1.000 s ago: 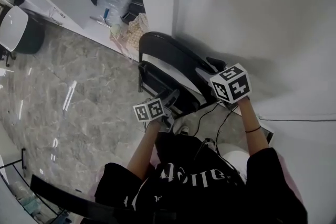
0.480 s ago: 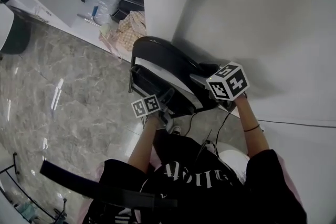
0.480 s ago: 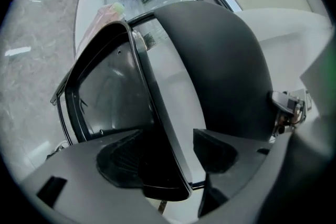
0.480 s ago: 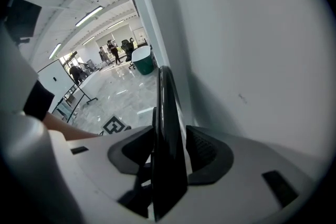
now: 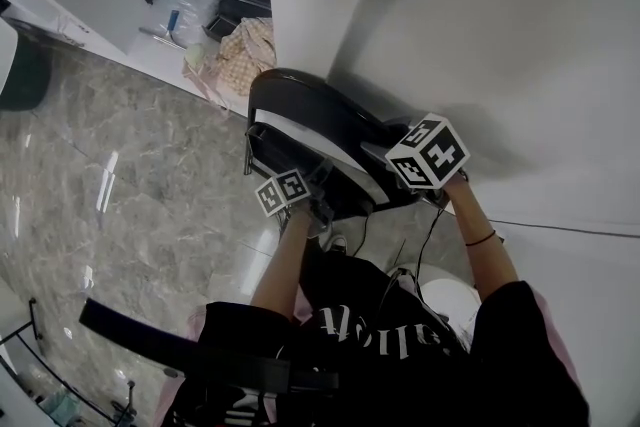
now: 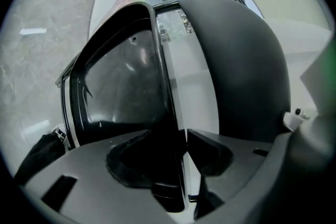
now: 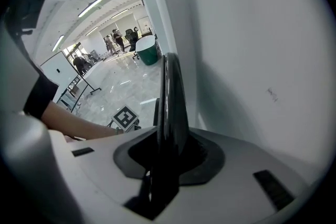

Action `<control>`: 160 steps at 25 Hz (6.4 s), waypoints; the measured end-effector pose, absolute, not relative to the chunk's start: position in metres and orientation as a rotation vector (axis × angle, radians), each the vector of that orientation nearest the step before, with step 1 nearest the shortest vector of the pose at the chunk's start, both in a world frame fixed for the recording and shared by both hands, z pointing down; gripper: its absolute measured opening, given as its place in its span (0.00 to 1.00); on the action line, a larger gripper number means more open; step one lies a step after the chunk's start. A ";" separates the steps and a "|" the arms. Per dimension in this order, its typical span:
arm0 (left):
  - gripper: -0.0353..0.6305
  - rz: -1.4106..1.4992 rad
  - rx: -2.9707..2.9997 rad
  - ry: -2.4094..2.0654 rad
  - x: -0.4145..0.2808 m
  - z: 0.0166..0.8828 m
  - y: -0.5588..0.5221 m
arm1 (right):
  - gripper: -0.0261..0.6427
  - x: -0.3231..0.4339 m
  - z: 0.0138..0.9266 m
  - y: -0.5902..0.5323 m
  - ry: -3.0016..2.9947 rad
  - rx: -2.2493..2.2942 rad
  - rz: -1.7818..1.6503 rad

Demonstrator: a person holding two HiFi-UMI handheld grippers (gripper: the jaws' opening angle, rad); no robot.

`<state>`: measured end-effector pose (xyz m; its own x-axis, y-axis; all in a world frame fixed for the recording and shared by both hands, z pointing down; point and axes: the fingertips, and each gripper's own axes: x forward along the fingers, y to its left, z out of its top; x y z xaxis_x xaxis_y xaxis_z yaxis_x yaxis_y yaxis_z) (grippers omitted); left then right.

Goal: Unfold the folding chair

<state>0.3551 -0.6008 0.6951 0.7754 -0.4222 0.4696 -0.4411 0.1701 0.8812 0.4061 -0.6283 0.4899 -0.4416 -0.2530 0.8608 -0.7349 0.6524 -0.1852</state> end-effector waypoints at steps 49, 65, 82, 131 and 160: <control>0.14 -0.398 1.393 -0.697 0.160 0.662 -0.420 | 0.16 0.198 0.461 -0.434 -2.024 0.623 0.782; 0.14 -0.218 1.468 -0.632 -0.010 0.667 -0.346 | 0.17 0.044 0.464 -0.351 -2.017 0.838 0.892; 0.16 -0.334 1.352 -0.820 -0.069 0.674 -0.298 | 0.17 -0.019 0.468 -0.322 -2.052 0.569 0.793; 0.46 -0.589 1.437 -0.869 -0.315 0.746 -0.195 | 0.18 -0.037 0.536 -0.301 -2.150 0.696 1.108; 0.52 -0.338 1.286 -1.250 -0.437 0.967 -0.068 | 0.19 -0.156 0.596 -0.248 -2.236 0.715 0.843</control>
